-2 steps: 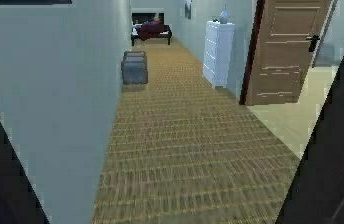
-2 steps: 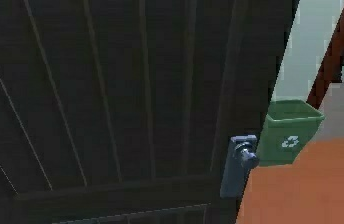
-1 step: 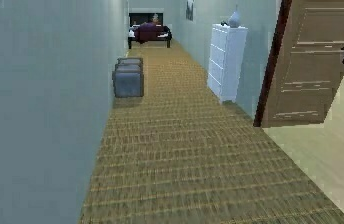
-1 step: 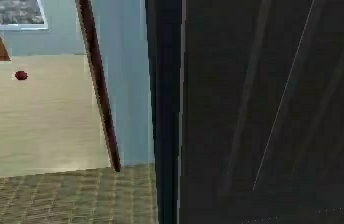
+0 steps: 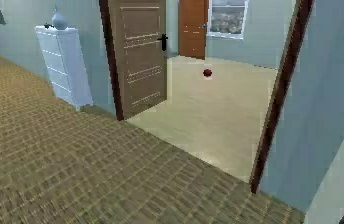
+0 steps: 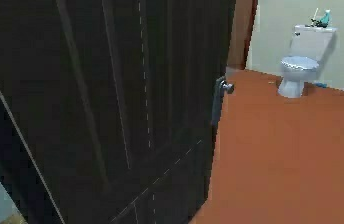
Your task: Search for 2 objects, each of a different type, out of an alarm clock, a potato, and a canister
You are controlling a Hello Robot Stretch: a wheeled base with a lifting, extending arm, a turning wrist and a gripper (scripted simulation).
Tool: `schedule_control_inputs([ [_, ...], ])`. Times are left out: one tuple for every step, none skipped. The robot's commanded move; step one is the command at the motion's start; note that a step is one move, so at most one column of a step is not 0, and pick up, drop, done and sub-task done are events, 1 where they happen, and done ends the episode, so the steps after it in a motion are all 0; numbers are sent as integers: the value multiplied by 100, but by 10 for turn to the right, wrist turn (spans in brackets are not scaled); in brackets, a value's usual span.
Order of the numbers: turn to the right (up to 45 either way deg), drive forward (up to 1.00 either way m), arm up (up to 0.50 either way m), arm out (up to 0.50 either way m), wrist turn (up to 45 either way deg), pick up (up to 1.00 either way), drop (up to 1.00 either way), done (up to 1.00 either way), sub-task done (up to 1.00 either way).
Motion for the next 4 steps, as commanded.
schedule_control_inputs([
  [0, 100, 0, 0, 0, 0, 0, 0, 0],
  [30, 0, 0, 0, 0, 0, 0, 0, 0],
  [0, 55, 0, 0, 0, 0, 0, 0, 0],
  [330, 0, 0, 0, 0, 0, 0, 0, 0],
])
